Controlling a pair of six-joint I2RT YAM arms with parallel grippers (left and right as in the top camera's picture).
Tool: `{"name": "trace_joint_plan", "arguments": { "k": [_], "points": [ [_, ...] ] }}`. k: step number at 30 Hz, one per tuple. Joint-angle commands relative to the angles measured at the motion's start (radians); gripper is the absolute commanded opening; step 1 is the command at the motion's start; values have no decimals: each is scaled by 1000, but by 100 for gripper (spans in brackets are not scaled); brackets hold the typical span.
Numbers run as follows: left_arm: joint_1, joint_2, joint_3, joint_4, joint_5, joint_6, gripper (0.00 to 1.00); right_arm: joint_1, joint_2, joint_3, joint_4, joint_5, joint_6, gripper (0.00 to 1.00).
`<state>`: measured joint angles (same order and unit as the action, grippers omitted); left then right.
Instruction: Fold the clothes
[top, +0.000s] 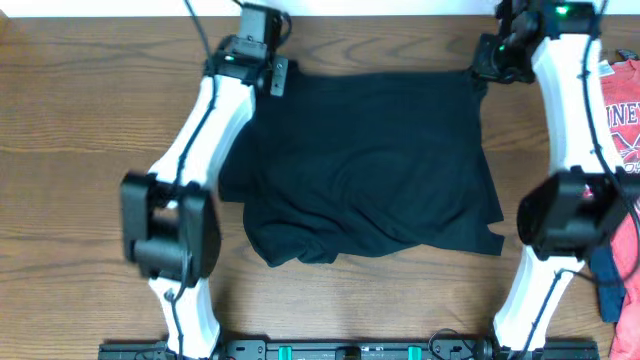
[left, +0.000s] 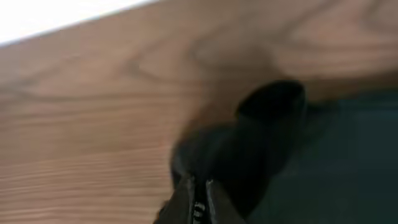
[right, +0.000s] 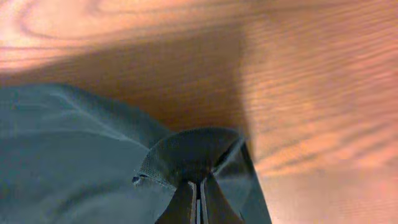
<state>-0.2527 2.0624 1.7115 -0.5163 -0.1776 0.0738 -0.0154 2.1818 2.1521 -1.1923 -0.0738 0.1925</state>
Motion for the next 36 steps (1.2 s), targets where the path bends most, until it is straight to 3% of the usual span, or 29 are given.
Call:
{"name": "trace_joint_plan", "arguments": {
  "k": [1,3,4,7,8,9,10,17,18,20,21,23,26,30,36],
  "points": [
    [-1,55,0,27,13,-31,6,4,50,1,16,-47,-39,16],
    [-1,77,0,46,13,-31,10,3,74,1,34,-66,-45,40],
    [-1,84,0,55,13,-31,23,3,79,1,41,-68,-44,76],
    [-1,82,0,86,9,-31,33,2,83,2,65,-72,-72,88],
    [-1,78,0,95,9,-31,47,1,79,6,69,-72,-80,98],
    [0,67,1,105,9,-30,58,1,76,14,68,-71,-87,99],
    [0,57,2,113,8,-31,62,1,72,23,68,-63,-85,99],
    [0,-103,2,82,9,-32,68,1,-2,116,26,-50,-85,99],
    [0,-138,2,45,9,-46,68,2,-22,124,6,-51,-85,99],
    [0,-200,2,-51,10,-76,56,3,-55,125,-30,-50,-86,99],
    [1,-234,1,-106,10,-90,48,3,-75,124,-58,-50,-86,92],
    [8,-286,-6,-180,10,-108,38,3,-106,122,-103,-44,-85,88],
    [22,-365,-77,-220,10,-149,38,3,-153,105,-138,-39,-81,87],
    [25,-459,-272,-164,15,-171,38,6,-213,3,-132,-34,-72,89],
    [2,-639,-612,-47,88,-235,38,12,-380,-435,28,-39,-32,92]
  ]
}}
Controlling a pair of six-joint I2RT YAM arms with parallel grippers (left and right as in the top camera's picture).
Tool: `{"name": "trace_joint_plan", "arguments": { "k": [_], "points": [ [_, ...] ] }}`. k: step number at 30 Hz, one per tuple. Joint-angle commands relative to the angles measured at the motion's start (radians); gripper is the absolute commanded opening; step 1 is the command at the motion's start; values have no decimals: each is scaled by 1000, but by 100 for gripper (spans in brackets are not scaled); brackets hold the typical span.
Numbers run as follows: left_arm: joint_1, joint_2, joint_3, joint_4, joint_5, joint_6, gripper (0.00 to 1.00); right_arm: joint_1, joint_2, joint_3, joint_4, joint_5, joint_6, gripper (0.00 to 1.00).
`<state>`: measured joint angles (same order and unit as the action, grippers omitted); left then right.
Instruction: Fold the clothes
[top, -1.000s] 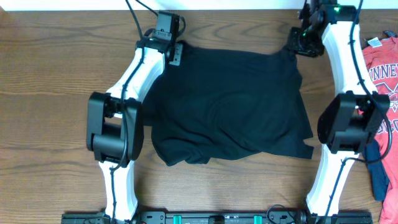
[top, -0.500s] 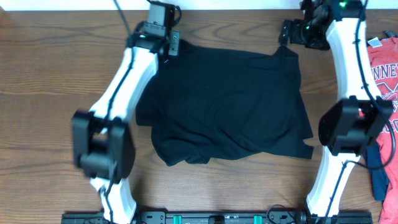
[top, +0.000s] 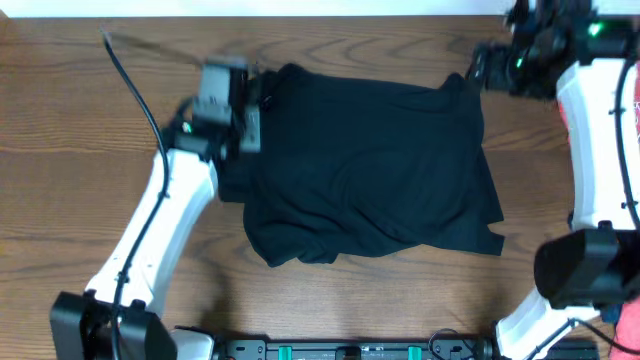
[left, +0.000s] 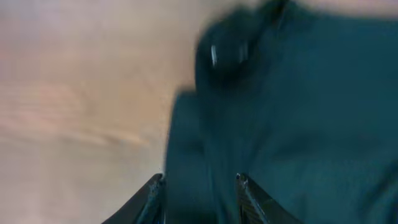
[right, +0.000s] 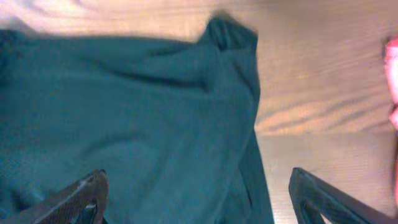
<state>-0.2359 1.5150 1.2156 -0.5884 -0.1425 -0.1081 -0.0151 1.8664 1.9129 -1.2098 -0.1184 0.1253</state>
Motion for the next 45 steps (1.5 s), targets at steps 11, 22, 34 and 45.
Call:
{"name": "trace_joint_plan", "arguments": {
  "k": [11,22,34,45],
  "points": [
    [-163,-234,-346,-58,58,-192,43,47,-309,-802,234,-90,185,99],
    [-385,-236,-575,-58,83,-368,43,58,-311,-970,299,-97,239,96],
    [-480,-236,-624,-8,83,-436,44,46,-311,-1009,301,-92,304,76],
    [-480,-236,-625,-13,83,-436,48,27,-311,-1060,309,-55,362,76]
  ]
}}
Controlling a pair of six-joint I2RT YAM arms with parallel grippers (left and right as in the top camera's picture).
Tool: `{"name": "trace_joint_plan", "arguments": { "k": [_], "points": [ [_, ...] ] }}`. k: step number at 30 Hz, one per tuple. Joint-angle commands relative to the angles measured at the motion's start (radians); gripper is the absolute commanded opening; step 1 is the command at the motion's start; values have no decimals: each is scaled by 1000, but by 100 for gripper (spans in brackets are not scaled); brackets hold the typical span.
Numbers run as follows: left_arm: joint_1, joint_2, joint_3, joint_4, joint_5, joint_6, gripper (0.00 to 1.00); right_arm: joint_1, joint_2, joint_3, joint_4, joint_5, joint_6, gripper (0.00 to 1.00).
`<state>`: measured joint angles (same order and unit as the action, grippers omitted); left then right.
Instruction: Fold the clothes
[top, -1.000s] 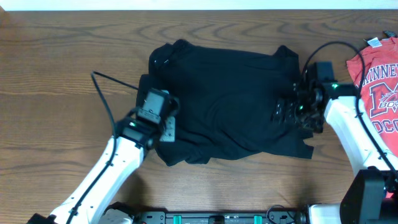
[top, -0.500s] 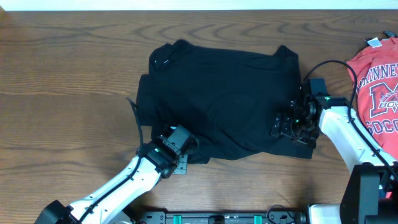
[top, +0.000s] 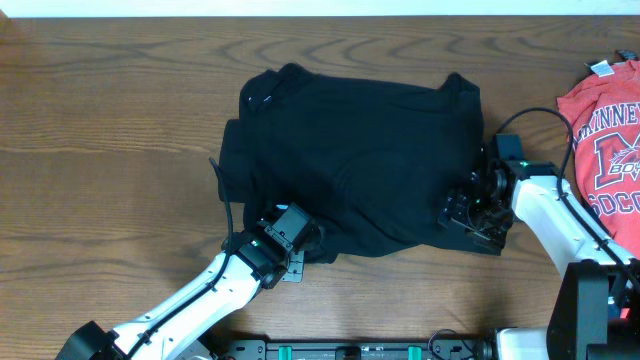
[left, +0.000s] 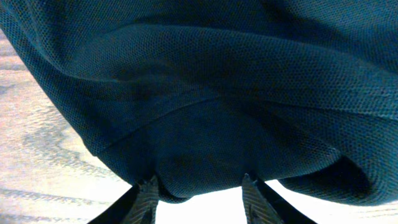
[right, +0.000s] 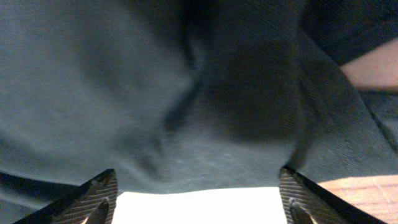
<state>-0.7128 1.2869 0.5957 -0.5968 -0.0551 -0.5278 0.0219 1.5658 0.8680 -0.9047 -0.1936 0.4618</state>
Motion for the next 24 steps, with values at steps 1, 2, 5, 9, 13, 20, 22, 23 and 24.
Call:
{"name": "trace_joint_plan", "arguments": {
  "k": [1,2,5,9,13,20,22,23,24],
  "points": [
    [-3,-8,-5,-5,-4,-16,48,-10,-10,-16,5,21,37,69],
    [-3,-8,-5,-5,-4,-16,49,-10,-10,-16,10,19,43,56],
    [-3,-8,-5,-7,-4,-16,49,-9,-10,-16,29,8,43,20],
    [-3,-8,-5,-13,-4,-16,49,-9,-10,-16,46,9,42,19],
    [-3,-8,-5,-15,-4,-16,49,-10,-10,-16,43,32,39,40],
    [-3,-8,-5,-15,-4,-16,49,-96,-10,-19,-10,103,0,74],
    [-3,-8,-5,-15,-4,-16,49,-132,-10,-19,-5,88,-14,71],
    [-3,-8,-5,-15,-4,-16,49,-151,-10,-19,-3,86,-14,69],
    [-3,-8,-5,-15,-5,-16,49,-166,-10,-19,2,78,-14,68]
  ]
}}
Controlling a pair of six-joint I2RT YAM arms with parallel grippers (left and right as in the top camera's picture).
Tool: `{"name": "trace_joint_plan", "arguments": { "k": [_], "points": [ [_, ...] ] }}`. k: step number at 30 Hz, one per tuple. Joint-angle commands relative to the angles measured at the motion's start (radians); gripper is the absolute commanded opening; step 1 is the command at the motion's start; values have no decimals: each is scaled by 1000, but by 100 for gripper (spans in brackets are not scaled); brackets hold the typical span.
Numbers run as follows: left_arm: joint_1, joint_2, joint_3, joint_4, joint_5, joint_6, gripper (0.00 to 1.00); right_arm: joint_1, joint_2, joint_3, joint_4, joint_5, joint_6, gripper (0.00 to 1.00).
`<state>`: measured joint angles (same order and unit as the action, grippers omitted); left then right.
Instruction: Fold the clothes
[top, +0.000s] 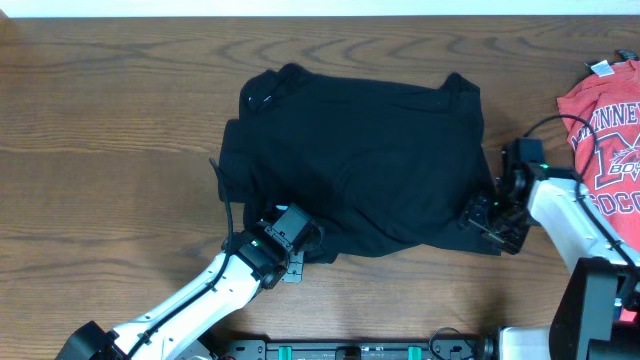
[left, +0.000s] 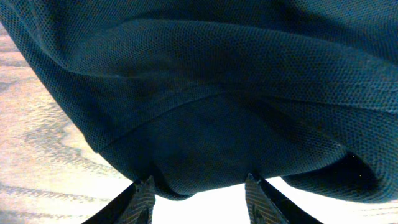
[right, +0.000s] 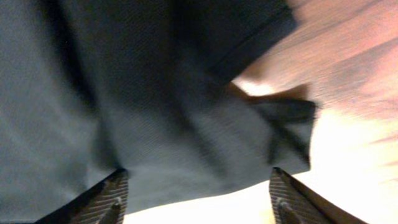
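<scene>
A black shirt (top: 360, 160) lies spread in the middle of the wooden table. My left gripper (top: 292, 240) is open at its near left hem; in the left wrist view the hem (left: 205, 149) bulges between the spread fingers (left: 142, 199). At the near right corner my right gripper (top: 487, 215) stands open, with the corner cloth (right: 205, 149) between its wide fingers (right: 112, 199).
A red printed shirt (top: 605, 130) lies at the table's right edge, just beyond the right arm. Bare wood (top: 100, 150) shows left of the black shirt and along the far side.
The right gripper has shifted to the right, out to the shirt's near right corner; the corner's edge and bare wood now show in its view. The left gripper has not moved.
Both grippers were shut on the shirt's far corners at the back of the table. Then they stood open above the far corners, the cloth let go. Later both were open at the shirt's near hem, left and right, where they remain.
</scene>
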<state>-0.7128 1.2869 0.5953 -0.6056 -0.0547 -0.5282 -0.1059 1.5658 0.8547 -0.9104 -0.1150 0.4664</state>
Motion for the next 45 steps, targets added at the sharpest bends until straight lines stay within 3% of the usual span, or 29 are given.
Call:
{"name": "trace_joint_plan", "arguments": {
  "k": [1,8,10,12,16,17,18,32,45],
  "points": [
    [-3,-8,-5,-6,-5,-16,49,-52,-10,-6,15,-6,-21,66],
    [-3,-8,-5,-7,-5,-16,50,-70,-10,-30,106,-56,-31,61],
    [-3,-8,-5,-7,-5,-16,50,-70,-10,-51,137,-94,-44,52],
    [-3,-8,-5,-7,-5,-16,50,-70,-10,-80,173,-130,-49,37],
    [-3,-8,-5,-7,-5,-16,50,-70,-10,-129,225,-163,-61,38],
    [-3,-8,-5,-7,-5,-16,49,-70,-10,-135,227,-163,-64,24],
    [-3,-8,-5,-7,-5,-16,50,-70,-10,-138,225,-163,-68,2],
    [-3,-8,-4,-7,-4,-16,49,-69,-56,35,112,-163,-175,1],
    [-4,-41,30,-45,22,-20,52,-15,-87,81,153,-159,-175,1]
  ]
}}
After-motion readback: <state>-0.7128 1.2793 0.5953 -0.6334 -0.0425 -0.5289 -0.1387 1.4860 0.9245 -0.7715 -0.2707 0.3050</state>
